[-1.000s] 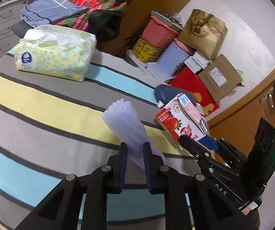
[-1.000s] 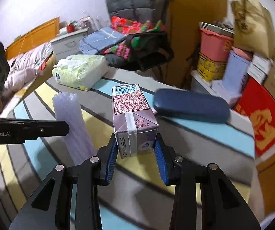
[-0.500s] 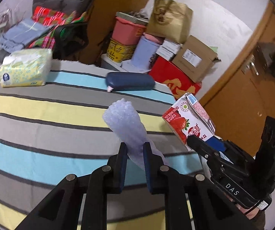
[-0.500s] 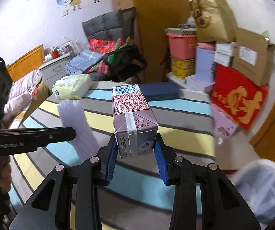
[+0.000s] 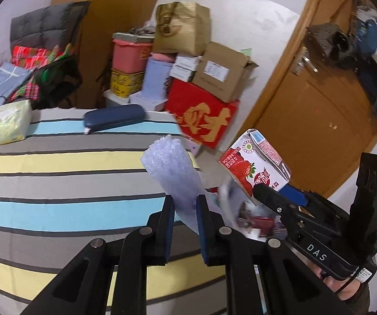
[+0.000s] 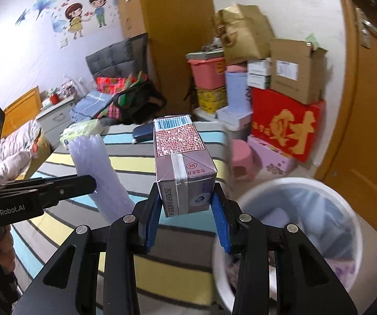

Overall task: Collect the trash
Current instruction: 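Carry the foam sleeve and milk carton with both tools over the bin, then open both tools to drop the foam sleeve and carton into the bin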

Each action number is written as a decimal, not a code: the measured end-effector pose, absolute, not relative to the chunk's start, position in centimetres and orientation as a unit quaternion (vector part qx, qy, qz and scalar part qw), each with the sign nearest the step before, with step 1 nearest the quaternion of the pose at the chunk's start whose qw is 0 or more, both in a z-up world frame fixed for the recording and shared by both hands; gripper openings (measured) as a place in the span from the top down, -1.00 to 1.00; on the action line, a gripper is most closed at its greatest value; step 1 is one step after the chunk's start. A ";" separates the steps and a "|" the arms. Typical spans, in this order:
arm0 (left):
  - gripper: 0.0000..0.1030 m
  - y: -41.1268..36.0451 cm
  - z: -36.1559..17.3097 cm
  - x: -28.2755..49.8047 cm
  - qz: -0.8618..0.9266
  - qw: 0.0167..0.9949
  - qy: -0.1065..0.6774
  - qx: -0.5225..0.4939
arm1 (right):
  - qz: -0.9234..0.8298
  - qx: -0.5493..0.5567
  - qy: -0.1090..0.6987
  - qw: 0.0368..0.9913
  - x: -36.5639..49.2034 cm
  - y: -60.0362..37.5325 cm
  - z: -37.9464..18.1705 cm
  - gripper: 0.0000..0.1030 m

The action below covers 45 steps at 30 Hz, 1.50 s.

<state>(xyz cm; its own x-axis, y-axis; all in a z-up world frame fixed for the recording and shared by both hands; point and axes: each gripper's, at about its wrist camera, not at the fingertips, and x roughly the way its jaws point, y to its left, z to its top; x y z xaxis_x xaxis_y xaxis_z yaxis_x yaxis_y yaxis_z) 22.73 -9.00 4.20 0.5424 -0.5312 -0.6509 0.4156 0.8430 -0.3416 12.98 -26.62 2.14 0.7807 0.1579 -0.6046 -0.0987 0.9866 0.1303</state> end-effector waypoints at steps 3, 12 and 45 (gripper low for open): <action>0.67 -11.0 4.6 21.6 -0.284 0.873 0.391 -0.062 | 0.053 0.049 0.319 0.945 11.9 -27.9 2.3 0.25; 0.67 -17.6 4.9 20.3 -0.319 0.865 0.387 -0.024 | -0.012 0.053 0.322 0.945 9.6 -32.3 2.1 0.25; 0.07 -25.4 -0.1 19.6 -0.281 0.870 0.402 0.053 | -0.108 0.038 0.364 0.924 8.6 -36.8 -0.4 -0.17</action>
<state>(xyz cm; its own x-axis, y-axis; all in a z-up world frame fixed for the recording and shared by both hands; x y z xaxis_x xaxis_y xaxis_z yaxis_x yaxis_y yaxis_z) 19.55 -25.36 -0.09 0.5186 -0.4466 -0.7291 0.5316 0.8363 -0.1342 8.56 -36.78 -0.38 0.7115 -0.1717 -0.6814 0.2268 0.9739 -0.0086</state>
